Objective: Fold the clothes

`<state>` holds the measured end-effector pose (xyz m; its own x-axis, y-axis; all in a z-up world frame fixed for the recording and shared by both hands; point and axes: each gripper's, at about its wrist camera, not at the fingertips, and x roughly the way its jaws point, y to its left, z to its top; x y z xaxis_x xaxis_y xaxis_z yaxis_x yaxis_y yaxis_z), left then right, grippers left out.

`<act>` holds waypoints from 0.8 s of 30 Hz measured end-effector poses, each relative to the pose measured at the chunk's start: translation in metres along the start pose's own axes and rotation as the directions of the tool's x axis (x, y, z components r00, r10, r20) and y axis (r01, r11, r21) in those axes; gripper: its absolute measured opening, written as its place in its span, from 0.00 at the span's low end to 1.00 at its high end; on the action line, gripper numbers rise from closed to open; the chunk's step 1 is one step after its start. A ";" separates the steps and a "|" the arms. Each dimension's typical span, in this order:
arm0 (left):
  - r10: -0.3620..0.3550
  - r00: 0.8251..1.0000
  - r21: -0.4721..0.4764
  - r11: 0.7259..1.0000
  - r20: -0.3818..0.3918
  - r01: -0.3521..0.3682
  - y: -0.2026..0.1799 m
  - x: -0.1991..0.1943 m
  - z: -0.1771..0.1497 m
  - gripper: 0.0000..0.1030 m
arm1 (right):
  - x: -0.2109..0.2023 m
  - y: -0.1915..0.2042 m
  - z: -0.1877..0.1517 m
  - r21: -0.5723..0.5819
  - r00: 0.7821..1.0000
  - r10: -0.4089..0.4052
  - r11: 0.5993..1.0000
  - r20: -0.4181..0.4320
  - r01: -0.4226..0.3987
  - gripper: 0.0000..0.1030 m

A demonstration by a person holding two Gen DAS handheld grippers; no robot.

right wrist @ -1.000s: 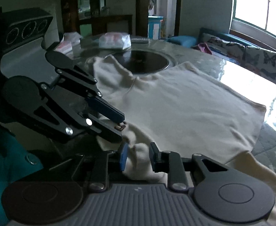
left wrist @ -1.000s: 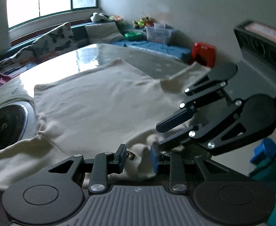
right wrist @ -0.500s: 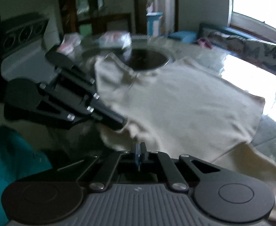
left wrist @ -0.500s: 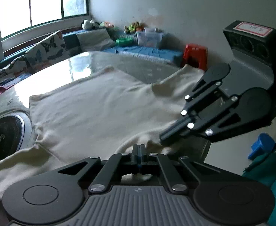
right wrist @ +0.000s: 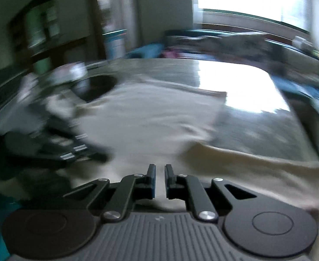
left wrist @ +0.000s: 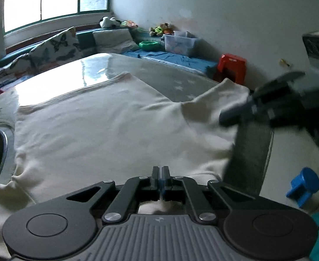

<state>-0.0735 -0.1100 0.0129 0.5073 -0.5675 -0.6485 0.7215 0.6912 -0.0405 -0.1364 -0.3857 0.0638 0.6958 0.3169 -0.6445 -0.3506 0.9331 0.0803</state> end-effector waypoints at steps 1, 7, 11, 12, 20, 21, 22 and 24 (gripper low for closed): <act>-0.005 1.000 0.005 1.000 -0.001 0.005 -0.001 -0.001 0.001 0.02 | -0.003 -0.014 -0.003 0.043 0.999 -0.050 0.998 0.007 0.050 0.09; -0.047 0.999 0.035 0.998 0.027 0.046 -0.010 0.000 0.017 0.03 | -0.017 -0.091 -0.023 0.285 0.950 -0.313 0.910 0.000 0.300 0.20; -0.057 0.998 0.029 0.998 0.028 0.056 -0.017 0.012 0.025 0.03 | -0.017 -0.119 -0.034 0.382 0.918 -0.397 0.845 -0.019 0.374 0.26; -0.058 0.998 0.026 0.998 0.026 0.057 -0.019 0.015 0.027 0.03 | -0.017 -0.126 -0.036 0.405 0.909 -0.416 0.827 -0.025 0.390 0.26; -0.068 0.998 0.022 0.997 0.009 0.068 -0.028 0.029 0.032 0.03 | -0.009 -0.153 -0.050 0.508 0.878 -0.477 0.751 -0.023 0.421 0.30; -0.067 0.998 0.021 0.998 0.007 0.067 -0.028 0.030 0.033 0.03 | -0.008 -0.152 -0.050 0.509 0.875 -0.484 0.749 -0.018 0.424 0.30; -0.065 0.998 0.021 0.998 0.004 0.065 -0.029 0.031 0.033 0.03 | -0.006 -0.151 -0.050 0.505 0.872 -0.489 0.749 -0.015 0.428 0.27; -0.061 0.998 0.015 0.998 0.000 0.061 -0.029 0.033 0.032 0.06 | -0.006 -0.149 -0.047 0.493 0.870 -0.493 0.756 -0.003 0.431 0.14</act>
